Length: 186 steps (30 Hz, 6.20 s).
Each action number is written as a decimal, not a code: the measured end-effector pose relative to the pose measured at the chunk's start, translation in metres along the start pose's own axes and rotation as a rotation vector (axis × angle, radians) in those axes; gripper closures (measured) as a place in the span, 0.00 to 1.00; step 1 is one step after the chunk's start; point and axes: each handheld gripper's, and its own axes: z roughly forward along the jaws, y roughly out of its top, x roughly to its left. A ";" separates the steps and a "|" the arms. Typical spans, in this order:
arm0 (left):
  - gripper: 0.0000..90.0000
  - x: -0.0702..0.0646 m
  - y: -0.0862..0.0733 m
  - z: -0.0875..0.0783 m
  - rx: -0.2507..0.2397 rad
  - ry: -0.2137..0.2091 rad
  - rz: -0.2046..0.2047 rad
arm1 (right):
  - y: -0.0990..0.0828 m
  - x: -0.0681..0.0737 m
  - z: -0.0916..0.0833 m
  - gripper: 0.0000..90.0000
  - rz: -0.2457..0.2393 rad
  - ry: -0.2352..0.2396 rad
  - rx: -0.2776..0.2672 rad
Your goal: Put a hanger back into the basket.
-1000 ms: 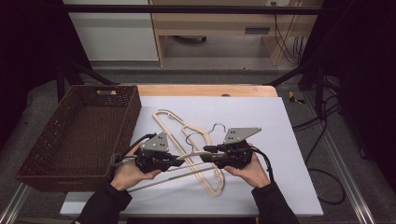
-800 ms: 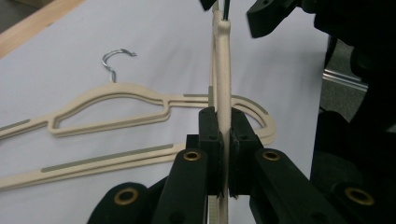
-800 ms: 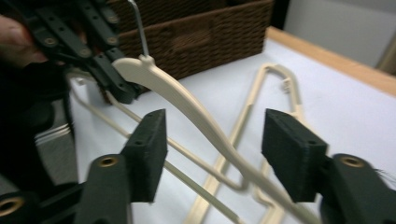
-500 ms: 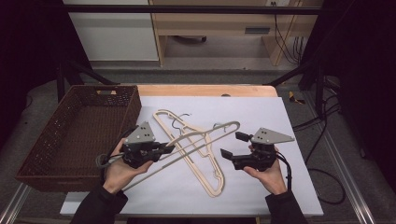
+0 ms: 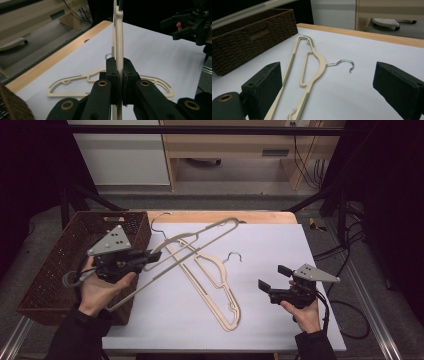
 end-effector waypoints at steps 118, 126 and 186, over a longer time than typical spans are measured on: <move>0.18 0.062 -0.107 -0.058 -0.202 0.256 -0.249 | -0.004 0.007 0.012 0.08 -0.021 -0.051 0.036; 0.10 0.032 -0.098 -0.018 -0.191 0.177 -0.208 | -0.003 0.012 0.019 0.09 -0.022 -0.058 0.057; 0.11 -0.012 -0.110 0.044 -0.129 0.062 -0.182 | -0.047 0.047 0.124 0.88 0.138 -0.106 0.508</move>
